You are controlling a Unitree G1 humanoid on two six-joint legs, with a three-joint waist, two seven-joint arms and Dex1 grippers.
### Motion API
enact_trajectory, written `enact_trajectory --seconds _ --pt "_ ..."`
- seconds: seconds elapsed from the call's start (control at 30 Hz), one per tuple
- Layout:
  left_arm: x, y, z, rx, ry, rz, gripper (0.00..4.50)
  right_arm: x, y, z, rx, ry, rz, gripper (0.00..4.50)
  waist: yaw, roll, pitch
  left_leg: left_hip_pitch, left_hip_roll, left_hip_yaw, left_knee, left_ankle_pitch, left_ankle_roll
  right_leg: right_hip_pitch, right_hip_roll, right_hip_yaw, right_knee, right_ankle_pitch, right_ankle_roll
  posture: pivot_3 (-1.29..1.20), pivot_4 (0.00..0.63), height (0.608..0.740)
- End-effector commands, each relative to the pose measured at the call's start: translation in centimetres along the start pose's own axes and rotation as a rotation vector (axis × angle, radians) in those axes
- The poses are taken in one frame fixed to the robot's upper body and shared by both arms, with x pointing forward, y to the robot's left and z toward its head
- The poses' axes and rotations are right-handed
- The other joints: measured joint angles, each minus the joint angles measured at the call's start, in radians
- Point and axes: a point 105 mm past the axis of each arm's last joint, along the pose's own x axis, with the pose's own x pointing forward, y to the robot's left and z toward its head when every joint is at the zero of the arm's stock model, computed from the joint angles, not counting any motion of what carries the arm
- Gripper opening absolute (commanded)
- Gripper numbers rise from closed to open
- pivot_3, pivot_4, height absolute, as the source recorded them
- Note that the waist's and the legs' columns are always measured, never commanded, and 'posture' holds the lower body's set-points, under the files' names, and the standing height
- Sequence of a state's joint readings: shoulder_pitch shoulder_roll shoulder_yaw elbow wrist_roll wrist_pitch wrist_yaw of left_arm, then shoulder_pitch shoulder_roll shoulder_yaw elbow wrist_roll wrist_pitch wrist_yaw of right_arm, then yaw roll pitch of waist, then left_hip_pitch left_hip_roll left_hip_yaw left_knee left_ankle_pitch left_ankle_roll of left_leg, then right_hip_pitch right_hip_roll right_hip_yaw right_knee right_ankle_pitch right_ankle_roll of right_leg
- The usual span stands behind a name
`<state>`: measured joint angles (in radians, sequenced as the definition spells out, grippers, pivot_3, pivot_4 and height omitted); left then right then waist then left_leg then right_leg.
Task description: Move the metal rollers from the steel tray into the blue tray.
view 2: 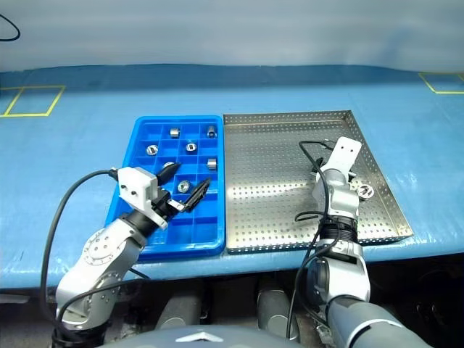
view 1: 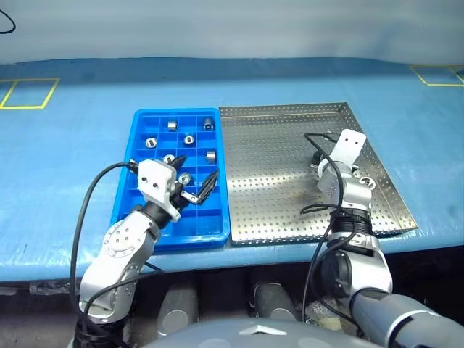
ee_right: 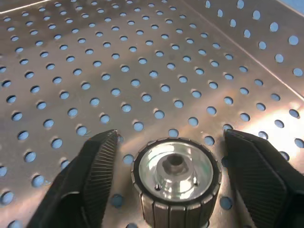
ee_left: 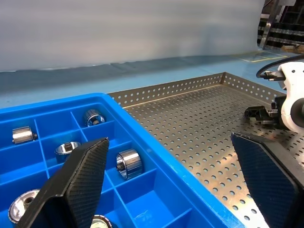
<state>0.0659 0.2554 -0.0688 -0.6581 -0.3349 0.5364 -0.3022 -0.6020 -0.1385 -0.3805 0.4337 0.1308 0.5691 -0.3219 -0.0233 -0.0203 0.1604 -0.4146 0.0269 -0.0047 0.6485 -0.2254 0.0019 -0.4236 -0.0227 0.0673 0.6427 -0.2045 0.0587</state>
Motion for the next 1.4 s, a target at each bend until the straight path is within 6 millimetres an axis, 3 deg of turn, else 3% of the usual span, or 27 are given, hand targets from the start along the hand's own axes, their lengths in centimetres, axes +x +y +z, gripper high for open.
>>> enact_trajectory --seconds 0.03,0.13,0.27,0.43,0.53,0.7,0.87,1.07,1.37,1.4 --pt "0.1 -0.3 0.5 -0.008 -0.032 -0.012 4.5 -1.2 1.1 -0.2 -0.01 0.005 0.048 2.58 -0.001 0.0 0.0 0.0 0.0 0.0 0.0 0.0 0.0 0.0 0.0 0.0 0.0 0.0 0.0 0.06 0.15 0.74" --pt "-0.1 -0.1 0.4 -0.008 -0.031 -0.002 4.5 -2.6 2.8 0.6 -0.05 -0.03 0.119 1.69 -0.004 0.0 0.0 0.0 0.0 0.0 0.0 0.0 0.0 0.0 0.0 0.0 0.0 -0.001 0.0 0.07 0.15 0.74" --pt "-0.3 0.3 0.5 -0.003 -0.041 0.023 4.5 -5.0 6.0 1.8 -0.138 -0.06 0.251 1.7 -0.009 0.003 0.001 0.0 0.001 0.001 0.0 0.0 0.0 -0.002 0.0 0.0 0.001 -0.001 0.0 0.07 0.15 0.74" --pt "-1.5 1.7 0.8 0.022 -0.061 0.114 4.5 -12.5 14.1 4.5 -0.343 -0.197 0.655 1.7 -0.011 0.003 0.002 -0.001 0.001 0.001 -0.001 0.0 0.0 -0.003 0.0 0.0 0.001 -0.001 0.0 0.09 0.15 0.74" --pt "-3.1 2.6 0.5 0.068 -0.045 0.153 4.5 -16.1 16.9 4.3 -0.447 -0.226 0.819 1.7 -0.005 0.003 0.001 -0.001 0.002 0.0 -0.002 0.0 0.0 -0.004 0.001 -0.001 0.001 -0.001 0.0 0.11 0.15 0.74" --pt "-5.7 3.6 0.3 0.106 -0.016 0.201 4.5 -19.6 19.3 2.4 -0.538 -0.169 0.99 1.7 0.018 0.002 0.001 -0.002 0.001 -0.002 -0.002 0.0 0.0 -0.004 -0.001 -0.003 0.0 -0.004 -0.005 0.16 0.15 0.74" --pt "-7.3 3.6 -0.1 0.122 0.02 0.217 4.5 -21.3 19.6 0.2 -0.612 -0.082 1.078 1.7 0.027 0.002 0.001 -0.003 0.001 0.0 0.0 0.0 0.0 -0.004 -0.003 -0.004 0.0 -0.006 -0.001 0.19 0.15 0.74" --pt "-7.2 3.0 -0.3 0.101 0.019 0.208 4.5 -22.1 18.6 -2.1 -0.661 0.043 1.142 1.7 0.043 0.002 0.001 -0.002 0.002 -0.001 0.0 0.0 0.0 -0.004 -0.002 -0.005 0.0 -0.007 -0.001 0.19 0.15 0.74" --pt "-6.1 2.4 -0.4 0.081 0.015 0.146 4.5 -20.8 16.6 -6.7 -0.684 0.269 1.115 1.7 0.042 0.001 0.0 -0.002 0.002 -0.001 -0.001 0.0 0.0 -0.004 -0.002 -0.005 0.0 -0.007 -0.002 0.16 0.15 0.74" --pt "-5.9 2.2 -0.4 0.081 0.016 0.13 4.5 -20.7 16.5 -7.0 -0.687 0.277 1.109 2.05 0.043 0.0 -0.001 -0.001 0.002 -0.001 -0.001 0.0 0.0 -0.003 -0.002 -0.005 0.0 -0.007 -0.002 0.16 0.15 0.74"
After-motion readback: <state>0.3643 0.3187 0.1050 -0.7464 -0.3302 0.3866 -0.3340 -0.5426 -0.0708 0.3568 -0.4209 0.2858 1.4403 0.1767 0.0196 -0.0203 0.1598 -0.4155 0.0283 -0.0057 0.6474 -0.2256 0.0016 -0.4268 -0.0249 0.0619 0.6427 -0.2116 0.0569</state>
